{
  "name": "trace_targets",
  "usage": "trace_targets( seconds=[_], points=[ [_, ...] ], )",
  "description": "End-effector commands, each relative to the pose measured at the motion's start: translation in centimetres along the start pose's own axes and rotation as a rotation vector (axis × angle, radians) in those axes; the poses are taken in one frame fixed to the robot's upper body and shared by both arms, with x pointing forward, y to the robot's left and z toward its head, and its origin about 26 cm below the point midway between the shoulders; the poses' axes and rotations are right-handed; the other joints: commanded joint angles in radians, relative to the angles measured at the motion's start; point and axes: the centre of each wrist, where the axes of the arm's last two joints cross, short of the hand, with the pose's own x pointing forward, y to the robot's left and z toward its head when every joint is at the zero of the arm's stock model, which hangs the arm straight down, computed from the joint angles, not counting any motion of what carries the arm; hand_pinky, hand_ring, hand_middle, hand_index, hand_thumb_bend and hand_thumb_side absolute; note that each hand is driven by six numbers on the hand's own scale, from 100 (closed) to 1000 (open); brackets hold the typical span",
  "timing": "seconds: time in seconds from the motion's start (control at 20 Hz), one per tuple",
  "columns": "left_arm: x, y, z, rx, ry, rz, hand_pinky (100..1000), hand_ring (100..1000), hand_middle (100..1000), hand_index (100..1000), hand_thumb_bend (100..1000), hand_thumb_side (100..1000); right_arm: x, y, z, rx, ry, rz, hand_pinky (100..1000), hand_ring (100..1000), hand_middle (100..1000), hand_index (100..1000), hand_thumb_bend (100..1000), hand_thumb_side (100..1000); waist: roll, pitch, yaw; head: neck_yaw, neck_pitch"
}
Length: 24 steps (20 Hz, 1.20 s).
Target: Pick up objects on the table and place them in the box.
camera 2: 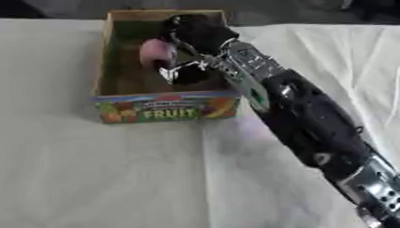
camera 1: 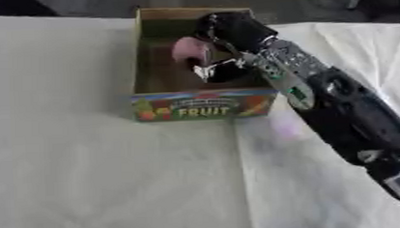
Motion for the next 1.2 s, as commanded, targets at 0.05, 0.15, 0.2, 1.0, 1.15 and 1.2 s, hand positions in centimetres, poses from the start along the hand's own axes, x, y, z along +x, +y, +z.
trace_targets(
  seconds=[0.05,0.15,0.2,1.0,1.15,1.2],
  points=[
    [0.7,0.0,-0.4,-0.018,-0.027,-0.009,516,513,578,744,100,848,-0.8,-1.9,-0.3,0.013,-0.009,0.063,616,782,684,752,100,764,0.005,-0.023,-0.002,-0.007,-0.005],
    [0.7,0.1,-0.4,-0.018,-0.024,-0.01,516,514,579,744,100,848,-0.8,-2.6,-0.4,0.012,-0.011,0.066,624,793,709,784,100,759,0.004,-0.025,-0.006,-0.005,-0.003],
    [0.7,0.1,-0.3,-0.018,-0.023,-0.01,516,514,579,744,100,848,-0.8,-2.8,-0.5,0.013,-0.011,0.065,625,795,713,790,100,757,0.003,-0.027,-0.007,-0.004,-0.002],
    [0.6,0.5,0.1,0.005,0.003,-0.022,515,515,579,744,100,851,-0.8,-9.1,3.0,-0.208,-0.004,-0.199,629,782,725,888,392,852,0.005,-0.066,-0.048,0.038,0.032],
    [0.5,0.6,0.3,0.016,0.011,-0.027,515,515,579,743,100,849,-0.1,-11.8,5.7,-0.305,-0.013,-0.319,623,774,716,884,390,892,0.012,-0.076,-0.066,0.085,0.058],
    [0.5,0.6,0.4,0.017,0.013,-0.027,515,515,579,744,100,847,0.2,-12.6,6.6,-0.337,-0.017,-0.351,622,773,714,883,382,905,0.016,-0.08,-0.073,0.101,0.065]
  ],
)
